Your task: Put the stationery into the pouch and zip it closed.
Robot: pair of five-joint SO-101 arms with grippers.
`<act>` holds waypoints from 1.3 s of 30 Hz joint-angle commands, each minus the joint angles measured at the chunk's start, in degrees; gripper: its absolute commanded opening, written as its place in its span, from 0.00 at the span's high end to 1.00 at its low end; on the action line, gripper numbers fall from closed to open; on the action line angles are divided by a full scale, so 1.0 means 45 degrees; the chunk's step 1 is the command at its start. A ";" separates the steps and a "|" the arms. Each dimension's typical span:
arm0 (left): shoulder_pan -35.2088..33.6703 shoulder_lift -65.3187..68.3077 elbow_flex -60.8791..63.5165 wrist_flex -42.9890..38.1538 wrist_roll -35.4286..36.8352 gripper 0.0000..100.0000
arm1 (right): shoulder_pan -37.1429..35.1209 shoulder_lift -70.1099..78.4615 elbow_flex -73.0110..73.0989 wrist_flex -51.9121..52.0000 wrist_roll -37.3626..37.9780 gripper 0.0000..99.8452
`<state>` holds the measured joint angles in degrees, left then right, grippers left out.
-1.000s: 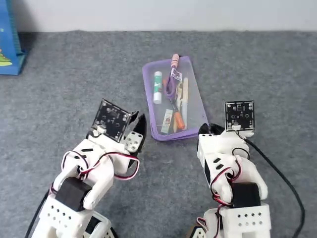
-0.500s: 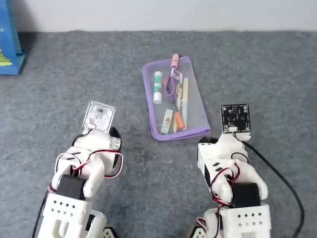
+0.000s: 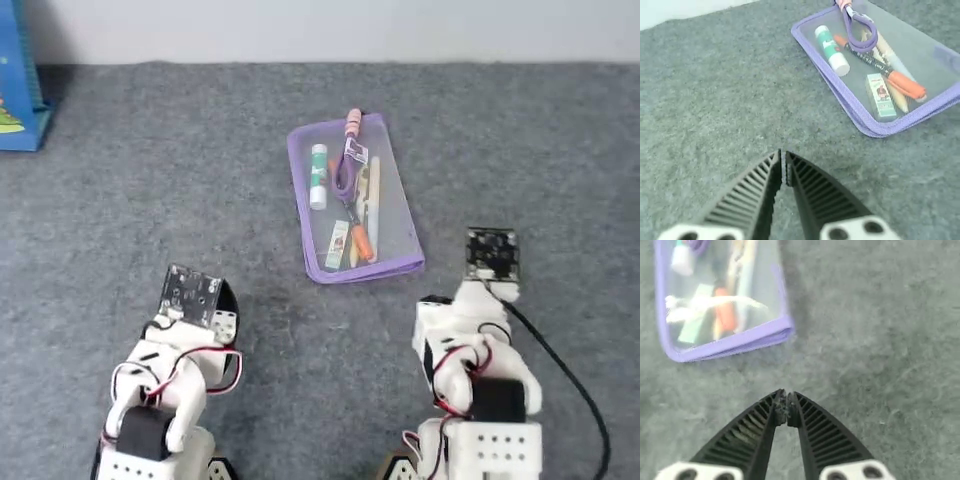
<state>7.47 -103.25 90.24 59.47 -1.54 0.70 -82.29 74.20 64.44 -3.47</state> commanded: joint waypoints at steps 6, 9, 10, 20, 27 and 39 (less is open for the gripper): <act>0.0020 0.0000 0.0694 -0.0020 -0.0137 0.98 | 0.0244 -0.5089 0.2247 0.0674 0.0039 0.99; -0.0059 -0.0215 0.1260 -0.0020 -0.0137 0.98 | 0.0264 -0.4484 0.2266 0.1026 0.0039 0.99; -0.0059 -0.0254 0.1377 -0.0020 -0.0137 0.98 | 0.0303 -0.4405 0.2286 0.1026 0.0039 0.99; -0.0059 -0.0254 0.1377 0.1407 -0.0059 0.98 | 0.0264 -0.4386 0.4259 0.0967 0.0020 0.99; -0.0059 -0.0254 0.1377 0.2716 -0.0059 0.98 | 0.0381 -0.4386 0.4962 0.1104 0.0098 0.99; -0.0020 -0.0254 0.1377 0.2676 -0.0059 0.98 | 0.0381 -0.4386 0.4962 0.1983 0.0117 0.99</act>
<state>7.30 -103.43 97.01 71.16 -1.54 1.76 -101.71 95.56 73.14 -3.47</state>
